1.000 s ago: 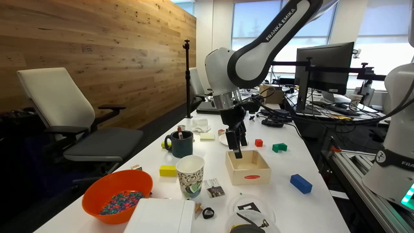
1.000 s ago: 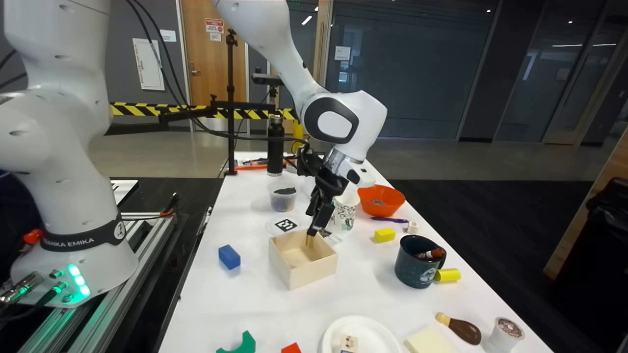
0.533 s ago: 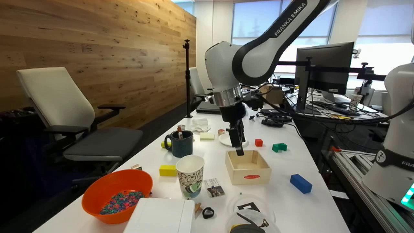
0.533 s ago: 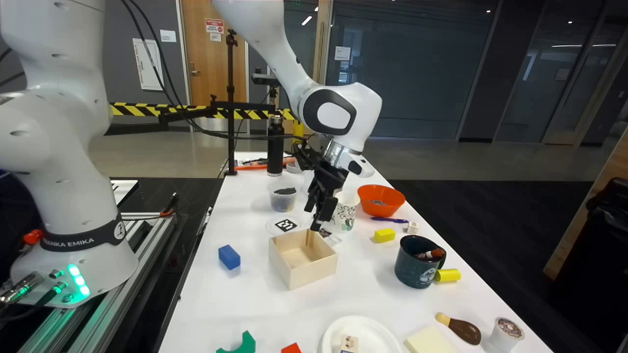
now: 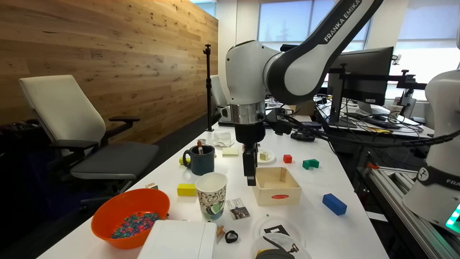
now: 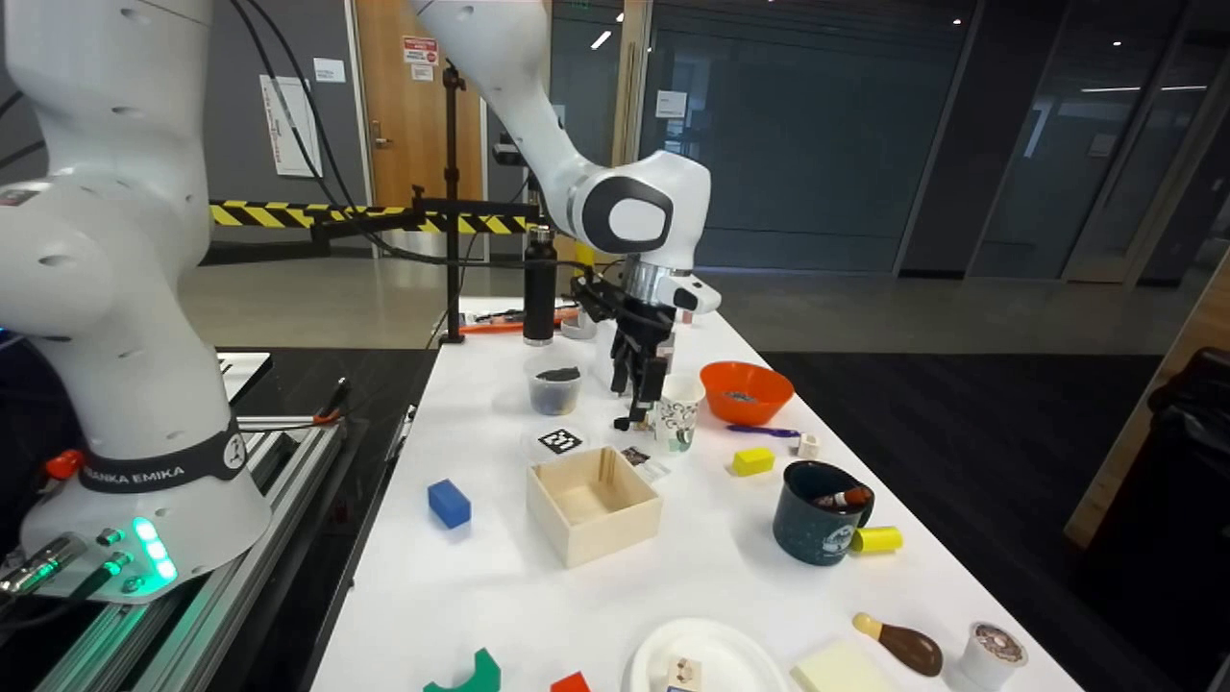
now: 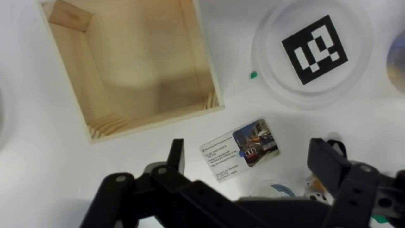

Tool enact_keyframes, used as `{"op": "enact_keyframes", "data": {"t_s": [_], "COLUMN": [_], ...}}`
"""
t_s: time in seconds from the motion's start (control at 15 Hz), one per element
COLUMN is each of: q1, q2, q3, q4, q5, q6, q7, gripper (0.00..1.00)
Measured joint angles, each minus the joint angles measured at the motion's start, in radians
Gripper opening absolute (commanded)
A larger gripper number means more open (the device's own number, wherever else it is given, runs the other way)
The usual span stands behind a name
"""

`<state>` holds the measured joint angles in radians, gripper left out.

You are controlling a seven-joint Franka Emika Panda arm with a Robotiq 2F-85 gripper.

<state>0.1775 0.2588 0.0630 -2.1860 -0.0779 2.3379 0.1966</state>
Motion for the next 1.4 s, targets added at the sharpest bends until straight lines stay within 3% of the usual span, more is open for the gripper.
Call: {"op": "enact_keyframes", "data": {"t_s": [0.47,0.93,1.13,1.4], "q1": [0.045,-0.029,-0.094,-0.172], "q2": [-0.056,-0.148,-0.182,-0.226], "q3": [-0.031,-0.114,-0.132,-0.134], "q4": [-0.012,-0.026,-0.055,-0.127], "q5": [-0.148,-0.27,-0.267,-0.151], "q6": [0.035,0.035,0.051,0.166], "q7": [0.27,0.354,0.28,-0.003], "gripper": [1.0,1.0,1.0,1.0]}}
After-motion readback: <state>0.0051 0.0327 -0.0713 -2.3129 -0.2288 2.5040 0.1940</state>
